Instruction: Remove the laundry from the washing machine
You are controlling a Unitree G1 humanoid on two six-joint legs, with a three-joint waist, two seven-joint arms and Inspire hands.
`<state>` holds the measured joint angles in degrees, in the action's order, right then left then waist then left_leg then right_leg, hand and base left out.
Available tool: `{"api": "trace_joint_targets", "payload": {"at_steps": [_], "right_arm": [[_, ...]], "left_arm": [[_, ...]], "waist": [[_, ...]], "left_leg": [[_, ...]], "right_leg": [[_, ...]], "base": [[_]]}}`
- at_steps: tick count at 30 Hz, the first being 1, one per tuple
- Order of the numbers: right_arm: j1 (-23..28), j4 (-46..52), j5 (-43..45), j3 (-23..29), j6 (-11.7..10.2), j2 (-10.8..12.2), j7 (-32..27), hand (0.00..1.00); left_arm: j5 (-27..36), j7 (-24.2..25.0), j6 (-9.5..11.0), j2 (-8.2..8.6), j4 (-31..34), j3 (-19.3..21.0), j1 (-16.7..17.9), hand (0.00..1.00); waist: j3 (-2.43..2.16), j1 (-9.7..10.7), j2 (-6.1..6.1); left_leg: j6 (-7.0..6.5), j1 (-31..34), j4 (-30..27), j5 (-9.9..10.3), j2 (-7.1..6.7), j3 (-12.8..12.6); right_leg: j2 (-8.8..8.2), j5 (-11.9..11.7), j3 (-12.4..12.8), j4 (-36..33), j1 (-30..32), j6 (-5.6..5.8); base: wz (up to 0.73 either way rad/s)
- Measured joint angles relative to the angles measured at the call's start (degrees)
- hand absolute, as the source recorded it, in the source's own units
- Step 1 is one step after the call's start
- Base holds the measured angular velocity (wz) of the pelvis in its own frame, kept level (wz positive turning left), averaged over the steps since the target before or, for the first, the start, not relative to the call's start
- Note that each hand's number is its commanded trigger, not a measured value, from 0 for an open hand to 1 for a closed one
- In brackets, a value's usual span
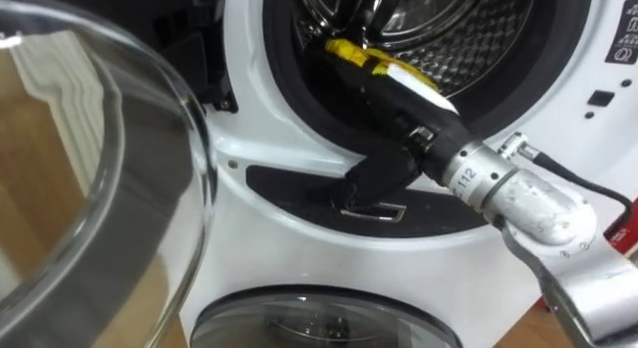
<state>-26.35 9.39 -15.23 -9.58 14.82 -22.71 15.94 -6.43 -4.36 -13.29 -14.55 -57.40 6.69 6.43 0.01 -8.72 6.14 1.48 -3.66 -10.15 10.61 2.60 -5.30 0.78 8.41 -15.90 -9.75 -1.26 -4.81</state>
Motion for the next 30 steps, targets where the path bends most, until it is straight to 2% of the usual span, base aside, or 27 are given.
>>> {"api": "trace_joint_targets", "payload": {"at_steps": [5, 9, 15, 19, 21, 24, 30], "right_arm": [[0.0, -0.7, -6.3, 1.8, 0.5, -0.2, -1.6, 0.00], [0.0, -0.7, -10.2, 2.2, 1.0, -2.0, -2.0, 0.00], [0.0, -1.9, -11.6, 3.7, 1.5, -2.1, -2.0, 0.00], [0.0, -1.9, -13.6, 5.5, 1.5, -2.1, -2.0, 0.00], [0.0, -2.2, -15.4, 6.2, 1.5, -2.1, -1.9, 0.00], [0.0, -2.3, -17.4, 6.5, 1.5, -2.1, -1.9, 0.00], [0.0, -2.3, -20.8, 7.1, 1.5, -2.1, -2.7, 0.00]], "left_arm": [[-0.1, 0.0, -0.6, 0.08, 2.7, 0.2, 2.3, 0.00], [-0.3, 0.0, -0.6, 0.69, 3.4, 2.1, 2.4, 0.00], [-0.6, 0.0, -0.7, 0.94, 3.4, 2.6, 2.6, 0.00], [-2.1, 0.0, -0.6, 1.25, 3.3, 4.8, 3.8, 0.00], [-2.0, 0.0, -0.6, 1.56, 3.3, 6.4, 4.3, 0.00], [-2.0, 0.0, -0.6, 1.69, 3.3, 6.7, 4.7, 0.00], [-2.0, 0.0, -0.4, 1.81, 3.3, 6.7, 4.6, 0.00]], "waist": [[-0.05, 0.8, -0.58], [-0.20, 1.1, -1.19], [-0.27, 1.2, -2.05], [-0.41, 1.2, -2.34], [-0.36, 1.1, -2.51], [-0.19, 1.5, -2.87], [-0.31, 2.2, -2.77]], "left_leg": [[0.01, 0.0, -0.1, 0.0, -0.21, 0.0], [-0.14, 0.2, -0.1, 0.1, -0.45, 0.4], [-0.51, 0.0, -0.5, 0.3, -0.64, 0.8], [-0.57, 0.0, -0.2, 0.4, -0.66, 0.8], [-0.58, 0.0, -0.3, 0.4, -0.71, 0.8], [-0.59, 0.0, -0.3, 0.4, -0.86, 0.9], [-0.61, -0.1, -0.3, 0.4, -1.14, 0.9]], "right_leg": [[-0.30, 0.1, -0.7, 0.2, -0.7, 0.16], [-0.72, 0.3, -1.5, 0.1, -0.9, 0.48], [-0.77, 0.5, -1.8, 0.1, -1.6, 0.81], [-0.81, 0.6, -1.7, 0.1, -1.0, 0.90], [-0.82, 0.5, -1.7, 0.1, -1.2, 0.95], [-0.93, 0.4, -1.8, 0.2, -1.7, 1.07], [-1.25, 0.5, -2.1, 0.1, -1.7, 1.35]], "base": [[0.03], [0.10], [0.09], [0.01], [0.00], [0.02], [0.02]]}}
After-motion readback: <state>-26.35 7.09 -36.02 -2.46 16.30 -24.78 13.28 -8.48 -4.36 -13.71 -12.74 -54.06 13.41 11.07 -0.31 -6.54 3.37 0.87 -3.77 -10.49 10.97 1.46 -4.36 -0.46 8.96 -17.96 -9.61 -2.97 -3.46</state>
